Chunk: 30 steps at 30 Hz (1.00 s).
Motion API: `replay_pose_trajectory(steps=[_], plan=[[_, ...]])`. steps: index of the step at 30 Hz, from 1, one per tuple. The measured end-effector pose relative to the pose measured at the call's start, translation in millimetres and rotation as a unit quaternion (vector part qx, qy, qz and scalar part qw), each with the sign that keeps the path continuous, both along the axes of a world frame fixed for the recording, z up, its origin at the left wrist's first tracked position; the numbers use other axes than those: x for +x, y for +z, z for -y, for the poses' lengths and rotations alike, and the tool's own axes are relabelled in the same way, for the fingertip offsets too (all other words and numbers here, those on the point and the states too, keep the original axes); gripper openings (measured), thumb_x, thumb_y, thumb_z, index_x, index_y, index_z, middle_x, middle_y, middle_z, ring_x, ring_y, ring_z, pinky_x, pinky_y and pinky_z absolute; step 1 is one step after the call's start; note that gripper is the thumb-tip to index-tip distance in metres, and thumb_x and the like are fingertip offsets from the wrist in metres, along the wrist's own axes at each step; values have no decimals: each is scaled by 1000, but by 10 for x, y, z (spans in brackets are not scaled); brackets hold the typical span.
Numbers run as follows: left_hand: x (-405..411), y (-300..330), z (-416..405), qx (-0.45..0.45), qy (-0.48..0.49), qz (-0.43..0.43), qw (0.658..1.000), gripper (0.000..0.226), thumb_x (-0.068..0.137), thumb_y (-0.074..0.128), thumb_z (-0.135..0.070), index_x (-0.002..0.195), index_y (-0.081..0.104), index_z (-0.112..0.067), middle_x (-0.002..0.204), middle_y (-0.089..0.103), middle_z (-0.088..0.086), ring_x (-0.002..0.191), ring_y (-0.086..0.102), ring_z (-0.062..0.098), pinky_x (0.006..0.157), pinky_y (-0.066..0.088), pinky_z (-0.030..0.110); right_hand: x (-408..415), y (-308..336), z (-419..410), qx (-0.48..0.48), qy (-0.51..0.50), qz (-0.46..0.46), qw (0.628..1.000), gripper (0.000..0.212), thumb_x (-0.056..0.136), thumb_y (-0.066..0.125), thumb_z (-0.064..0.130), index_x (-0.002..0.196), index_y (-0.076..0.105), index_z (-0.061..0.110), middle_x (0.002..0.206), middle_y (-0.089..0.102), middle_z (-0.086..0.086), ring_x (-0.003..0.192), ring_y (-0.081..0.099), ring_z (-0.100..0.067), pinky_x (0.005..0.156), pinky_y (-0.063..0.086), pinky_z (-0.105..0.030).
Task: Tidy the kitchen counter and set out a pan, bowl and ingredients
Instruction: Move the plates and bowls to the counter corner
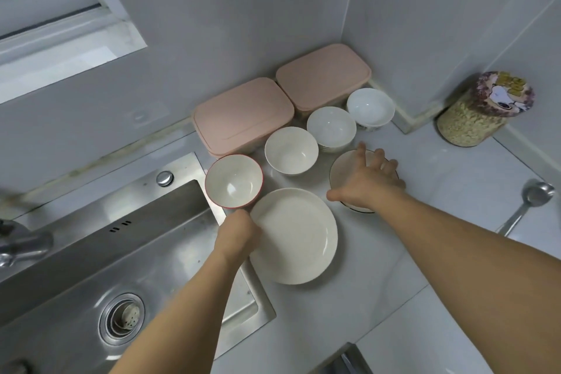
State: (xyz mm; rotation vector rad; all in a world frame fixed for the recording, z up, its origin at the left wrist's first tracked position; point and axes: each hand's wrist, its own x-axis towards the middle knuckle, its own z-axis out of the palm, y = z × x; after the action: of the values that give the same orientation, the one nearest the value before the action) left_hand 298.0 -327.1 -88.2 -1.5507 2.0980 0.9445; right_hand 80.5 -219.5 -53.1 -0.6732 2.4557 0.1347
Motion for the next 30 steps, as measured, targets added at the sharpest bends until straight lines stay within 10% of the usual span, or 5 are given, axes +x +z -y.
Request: replay_pose_trajectory(steps=[15,30], plan=[[-512,722,-632,2,-78,-64,995,15,82,39,-3,87,54,-2,79,67,17,57,69,33,57,60,35,-69,1010,-1150,-53,-76,-100,991,130,50,69,69,150,-5,32,150,8,-6,135,14,-38,92,37,-53],[-1051,2446,-2547,-35,-115,-287,950,13,86,43,-6,81,53,1,44,59,12,37,59,25,43,52,27,645,2722,-3621,-181,-235,-253,921,129,53,69,71,150,-7,34,151,5,-3,139,10,-37,96,38,-55]])
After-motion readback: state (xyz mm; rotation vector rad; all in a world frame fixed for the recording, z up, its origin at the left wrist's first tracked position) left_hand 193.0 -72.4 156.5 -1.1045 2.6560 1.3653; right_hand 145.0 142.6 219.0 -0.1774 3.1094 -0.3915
